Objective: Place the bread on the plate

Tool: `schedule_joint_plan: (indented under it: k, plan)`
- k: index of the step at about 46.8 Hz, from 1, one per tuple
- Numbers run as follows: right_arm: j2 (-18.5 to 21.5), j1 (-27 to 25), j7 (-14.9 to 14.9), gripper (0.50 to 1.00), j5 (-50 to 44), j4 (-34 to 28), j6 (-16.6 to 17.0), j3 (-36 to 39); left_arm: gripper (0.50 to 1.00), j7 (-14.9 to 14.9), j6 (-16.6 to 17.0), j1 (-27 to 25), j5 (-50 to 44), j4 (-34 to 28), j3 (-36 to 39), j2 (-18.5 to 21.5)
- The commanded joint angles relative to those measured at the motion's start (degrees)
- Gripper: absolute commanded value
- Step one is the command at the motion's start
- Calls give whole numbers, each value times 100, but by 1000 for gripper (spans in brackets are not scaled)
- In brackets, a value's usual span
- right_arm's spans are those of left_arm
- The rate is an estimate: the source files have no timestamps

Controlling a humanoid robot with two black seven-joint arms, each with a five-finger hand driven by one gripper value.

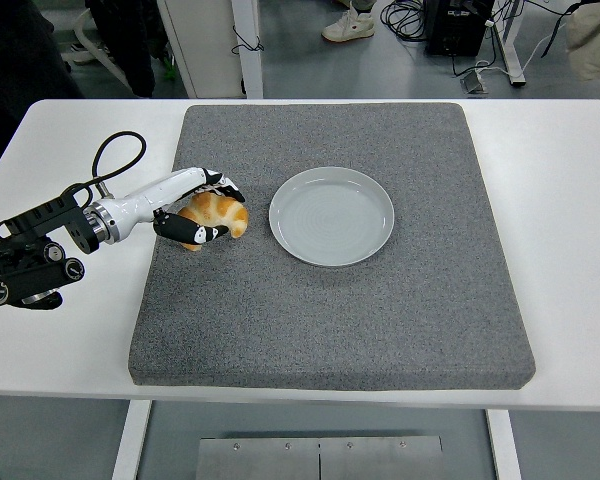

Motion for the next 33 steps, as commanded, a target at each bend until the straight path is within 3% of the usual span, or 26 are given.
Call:
schedule_joint_plan:
  k: [1,13,33]
  plan:
    - [0,0,0,1000,0,-7,-6,0,500,-20,-1,3,-3,1,-18,16]
    - [0,-9,0,1000,0,-7,-6,-9,500,-73,-27,-67,6,-7,-255,130]
    - [0,-9,0,1000,0,-7,-6,0,500,6,-571,-1244,-3,-7,-273,693]
